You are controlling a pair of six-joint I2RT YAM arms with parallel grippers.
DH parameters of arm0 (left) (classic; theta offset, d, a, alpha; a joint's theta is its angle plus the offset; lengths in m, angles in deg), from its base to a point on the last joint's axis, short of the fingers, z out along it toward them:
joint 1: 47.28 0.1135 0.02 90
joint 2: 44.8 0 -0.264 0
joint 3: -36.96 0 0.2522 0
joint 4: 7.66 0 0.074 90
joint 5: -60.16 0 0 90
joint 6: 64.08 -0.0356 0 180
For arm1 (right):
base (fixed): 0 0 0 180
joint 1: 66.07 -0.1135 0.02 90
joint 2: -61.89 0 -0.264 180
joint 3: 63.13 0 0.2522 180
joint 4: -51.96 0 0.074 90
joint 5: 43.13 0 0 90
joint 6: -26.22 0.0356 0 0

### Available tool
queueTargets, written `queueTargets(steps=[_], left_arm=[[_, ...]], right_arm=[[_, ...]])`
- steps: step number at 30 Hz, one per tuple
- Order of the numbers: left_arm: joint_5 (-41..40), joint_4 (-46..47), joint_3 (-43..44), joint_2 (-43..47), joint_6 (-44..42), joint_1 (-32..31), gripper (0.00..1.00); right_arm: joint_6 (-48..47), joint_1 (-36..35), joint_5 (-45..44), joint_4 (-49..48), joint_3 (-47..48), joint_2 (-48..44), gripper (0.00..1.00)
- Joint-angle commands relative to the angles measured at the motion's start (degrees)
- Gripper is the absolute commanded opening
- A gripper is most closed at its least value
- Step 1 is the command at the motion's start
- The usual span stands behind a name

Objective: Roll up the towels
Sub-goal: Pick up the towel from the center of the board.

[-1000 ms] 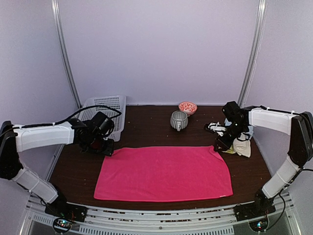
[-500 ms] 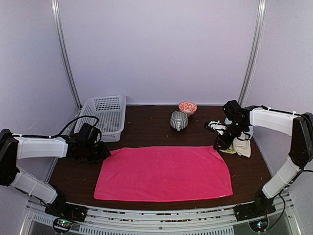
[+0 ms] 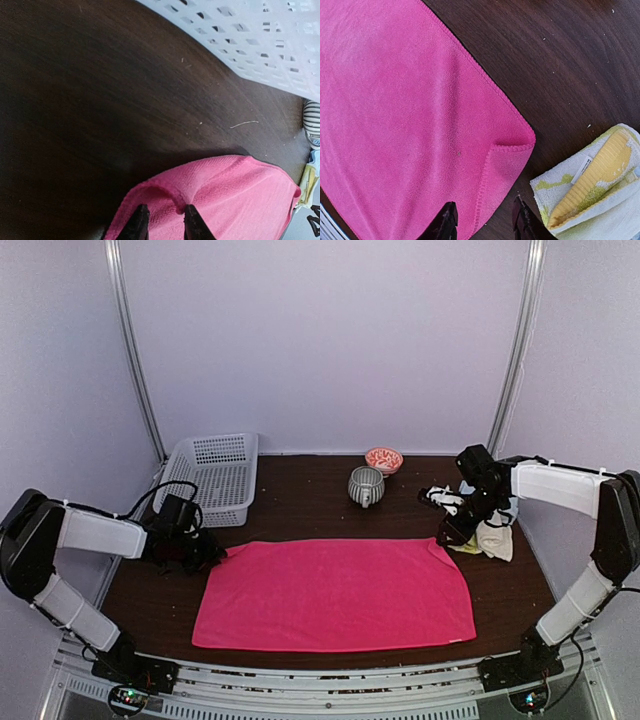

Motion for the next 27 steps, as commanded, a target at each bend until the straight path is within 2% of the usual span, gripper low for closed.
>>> queueTargets(steps=[1, 6, 12, 21, 27], left_arm=[[3.75, 5.46, 0.70, -2.69, -1.17, 0.66, 0.24], [4.93, 6.92, 1.67, -4.17, -1.32, 0.67, 0.21], [5.33, 8.74, 1.90, -5.13, -1.38, 0.66, 0.23], [3.34, 14.03, -0.40, -4.37, -0.71, 0.66, 0.08], [3.64, 15.55, -1.99, -3.30, -0.15, 0.66, 0.01]], right_arm=[[0.74, 0.47, 0.18, -0.29, -0.13, 0.09, 0.38], [1.25, 0.43, 0.29, -1.56, -1.80, -0.46, 0.38], [1.15, 0.45, 0.11, -2.14, -3.02, -0.41, 0.38], [3.54, 0.43, -1.13, -3.04, -1.51, 0.10, 0.38], [7.49, 0.56, -6.06, -5.72, -0.77, 0.92, 0.39]])
